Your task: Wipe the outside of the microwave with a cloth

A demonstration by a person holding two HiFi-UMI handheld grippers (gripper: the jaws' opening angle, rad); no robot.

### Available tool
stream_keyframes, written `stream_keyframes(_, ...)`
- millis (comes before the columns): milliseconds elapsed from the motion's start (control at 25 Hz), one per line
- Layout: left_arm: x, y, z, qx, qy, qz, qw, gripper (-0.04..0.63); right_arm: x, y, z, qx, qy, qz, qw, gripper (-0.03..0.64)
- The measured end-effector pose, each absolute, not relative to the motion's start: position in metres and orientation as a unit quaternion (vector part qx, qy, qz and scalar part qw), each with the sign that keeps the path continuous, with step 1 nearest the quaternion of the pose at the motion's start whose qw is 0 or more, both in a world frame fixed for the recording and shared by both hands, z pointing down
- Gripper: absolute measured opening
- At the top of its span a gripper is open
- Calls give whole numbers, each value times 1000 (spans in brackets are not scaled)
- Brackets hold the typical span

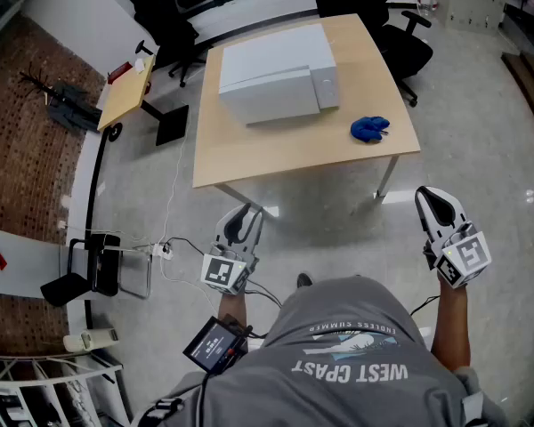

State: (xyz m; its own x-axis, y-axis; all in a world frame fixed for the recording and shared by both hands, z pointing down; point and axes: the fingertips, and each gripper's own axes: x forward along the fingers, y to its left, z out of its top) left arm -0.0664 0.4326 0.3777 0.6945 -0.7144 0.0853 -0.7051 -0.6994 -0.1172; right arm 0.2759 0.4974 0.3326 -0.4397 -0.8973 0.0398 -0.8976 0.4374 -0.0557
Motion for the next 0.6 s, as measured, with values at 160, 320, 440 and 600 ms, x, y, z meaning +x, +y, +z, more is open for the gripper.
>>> stream_keyframes(160,-55,437,380,-923,378,-65,46,127,285,500,336,530,-847,37,3,26)
stream_keyframes(320,-52,440,386,-921,380,-69,48,127,290,503,338,529,-848,40,2,27)
stream_keyframes(440,-48,441,387,-921,380,-74,47,127,294,504,341,527,-849,42,2,27)
stream_keyframes(600,-44,441,386,-922,377,-75,47,127,297,506,341,527,-849,48,-7,28)
